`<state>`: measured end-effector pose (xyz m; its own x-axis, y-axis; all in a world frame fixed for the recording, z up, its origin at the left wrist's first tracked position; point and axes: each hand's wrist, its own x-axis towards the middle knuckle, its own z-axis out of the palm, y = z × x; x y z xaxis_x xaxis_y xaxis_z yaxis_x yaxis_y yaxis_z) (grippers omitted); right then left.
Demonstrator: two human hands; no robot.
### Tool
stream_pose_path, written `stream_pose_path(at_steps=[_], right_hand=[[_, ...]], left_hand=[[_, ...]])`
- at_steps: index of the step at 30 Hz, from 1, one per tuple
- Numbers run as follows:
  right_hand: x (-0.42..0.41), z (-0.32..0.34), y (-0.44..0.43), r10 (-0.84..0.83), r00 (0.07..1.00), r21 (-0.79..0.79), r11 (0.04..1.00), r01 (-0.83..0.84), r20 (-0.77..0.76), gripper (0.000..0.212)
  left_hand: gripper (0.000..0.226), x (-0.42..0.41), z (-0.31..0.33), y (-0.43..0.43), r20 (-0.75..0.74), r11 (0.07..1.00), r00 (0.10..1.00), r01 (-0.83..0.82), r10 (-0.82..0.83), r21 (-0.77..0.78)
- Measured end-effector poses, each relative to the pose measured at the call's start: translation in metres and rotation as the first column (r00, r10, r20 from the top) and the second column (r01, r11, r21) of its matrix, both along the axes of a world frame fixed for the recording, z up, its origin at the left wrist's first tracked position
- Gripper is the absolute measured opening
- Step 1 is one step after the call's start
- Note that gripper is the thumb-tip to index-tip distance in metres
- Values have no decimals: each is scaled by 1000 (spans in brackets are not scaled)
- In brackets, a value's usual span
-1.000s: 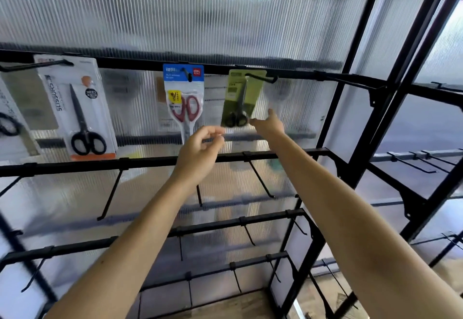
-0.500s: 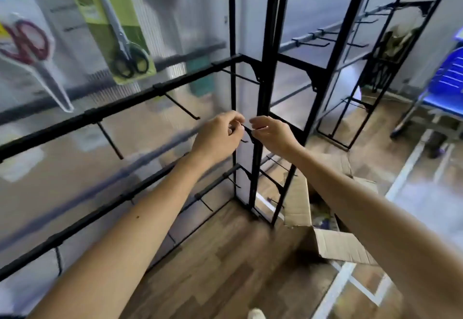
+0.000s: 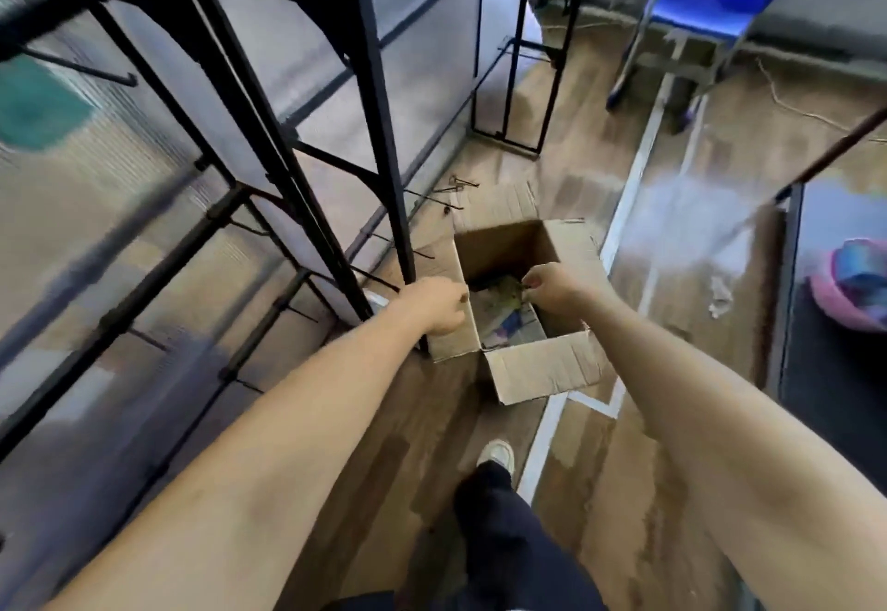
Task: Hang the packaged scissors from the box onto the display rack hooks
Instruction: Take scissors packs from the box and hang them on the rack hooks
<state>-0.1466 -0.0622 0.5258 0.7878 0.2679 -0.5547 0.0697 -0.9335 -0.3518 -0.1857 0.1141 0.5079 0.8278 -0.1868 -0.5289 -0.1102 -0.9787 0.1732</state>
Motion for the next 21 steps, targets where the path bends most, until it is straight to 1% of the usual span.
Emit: stream_pose_path(at_steps=[5, 8, 11, 15, 18, 21], right_hand=[[65, -65, -23, 16, 995, -46, 999, -20, -96, 35], [93, -117, -36, 26, 991, -66, 997, -35, -134, 35], [116, -169, -46, 19, 984, -73, 997, -32, -178, 34], [133, -247, -58, 8, 965, -106, 994, -37, -264, 33], [150, -310, -64, 6, 952, -116, 992, -43, -307, 32], [171, -376, -67, -24, 948, -126, 992, -17, -319, 32]], left_hand=[[37, 81, -56, -26, -102, 1000, 995, -8, 10, 14], [35, 120, -102, -36, -145, 1000, 989, -27, 27, 2], [34, 147, -153, -45, -202, 1000, 979, -6, 9, 14], [37, 180, -233, -53, -306, 998, 951, 46, -34, 33], [35, 207, -297, -59, -396, 993, 914, 111, -87, 40], [34, 230, -366, -67, -434, 995, 898, 93, -71, 30]])
